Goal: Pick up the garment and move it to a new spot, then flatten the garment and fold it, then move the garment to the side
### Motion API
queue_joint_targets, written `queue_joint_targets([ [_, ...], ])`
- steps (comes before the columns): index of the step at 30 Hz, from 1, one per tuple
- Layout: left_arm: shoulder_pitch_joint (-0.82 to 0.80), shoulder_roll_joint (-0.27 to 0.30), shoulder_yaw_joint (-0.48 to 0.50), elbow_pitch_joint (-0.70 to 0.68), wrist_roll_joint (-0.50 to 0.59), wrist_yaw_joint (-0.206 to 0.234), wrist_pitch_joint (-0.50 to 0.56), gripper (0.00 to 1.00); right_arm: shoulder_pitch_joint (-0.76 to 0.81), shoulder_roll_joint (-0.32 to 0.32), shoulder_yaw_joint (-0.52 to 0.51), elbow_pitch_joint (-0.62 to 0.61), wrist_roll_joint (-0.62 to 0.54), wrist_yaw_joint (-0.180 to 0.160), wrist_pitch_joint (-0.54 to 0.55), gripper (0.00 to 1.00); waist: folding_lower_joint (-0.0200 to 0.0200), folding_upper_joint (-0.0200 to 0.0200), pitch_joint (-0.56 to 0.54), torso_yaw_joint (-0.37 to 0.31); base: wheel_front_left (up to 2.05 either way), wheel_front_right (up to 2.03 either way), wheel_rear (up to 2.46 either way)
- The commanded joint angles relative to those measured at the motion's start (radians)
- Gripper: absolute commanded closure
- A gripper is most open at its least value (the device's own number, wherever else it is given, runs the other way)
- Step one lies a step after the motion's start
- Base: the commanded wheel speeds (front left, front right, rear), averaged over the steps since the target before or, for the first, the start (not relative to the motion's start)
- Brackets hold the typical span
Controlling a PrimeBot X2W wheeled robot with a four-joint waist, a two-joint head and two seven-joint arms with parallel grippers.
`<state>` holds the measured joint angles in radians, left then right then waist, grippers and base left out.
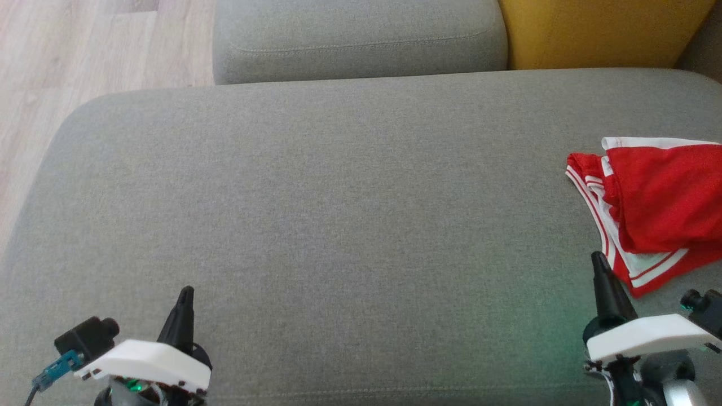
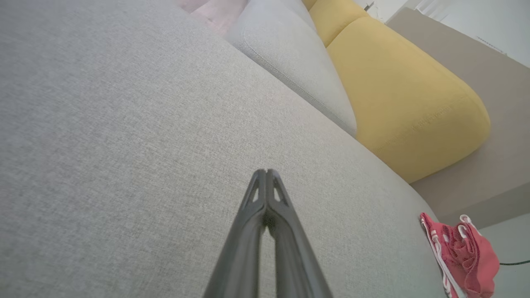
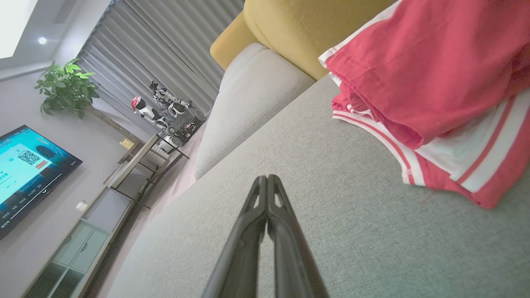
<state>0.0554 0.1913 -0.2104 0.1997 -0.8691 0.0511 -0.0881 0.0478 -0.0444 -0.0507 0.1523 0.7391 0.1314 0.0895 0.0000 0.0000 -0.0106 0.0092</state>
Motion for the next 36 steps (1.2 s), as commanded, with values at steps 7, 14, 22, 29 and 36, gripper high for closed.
queue_joint_targets([
  [7,-0.065,-0.004,0.053,-0.019,-0.083,-0.027,0.019,1.0,-0.062,-0.01,-0.003,-0.018,0.096,0.0,0.004,1.0,0.0,0.0,0.001,-0.001,0.0,0.0,0.0],
  [14,-0.075,-0.016,0.078,-0.013,-0.155,-0.043,0.036,1.0,-0.072,-0.01,-0.008,-0.006,0.178,0.0,0.005,1.0,0.0,0.0,0.003,-0.002,0.0,0.0,0.0],
  [22,-0.087,-0.03,0.108,-0.005,-0.236,-0.062,0.055,1.0,-0.083,-0.01,-0.014,0.007,0.271,0.0,0.006,1.0,0.0,0.0,0.004,-0.003,0.0,0.0,0.0],
  [29,-0.095,-0.041,0.13,0.001,-0.296,-0.076,0.07,1.0,-0.091,-0.011,-0.019,0.017,0.341,0.0,0.008,1.0,0.0,0.0,0.005,-0.003,0.0,0.0,0.0],
  [36,-0.105,-0.054,0.156,0.007,-0.367,-0.092,0.087,1.0,-0.101,-0.011,-0.024,0.028,0.422,-0.001,0.009,1.0,0.0,0.0,0.006,-0.004,0.0,0.0,0.0],
])
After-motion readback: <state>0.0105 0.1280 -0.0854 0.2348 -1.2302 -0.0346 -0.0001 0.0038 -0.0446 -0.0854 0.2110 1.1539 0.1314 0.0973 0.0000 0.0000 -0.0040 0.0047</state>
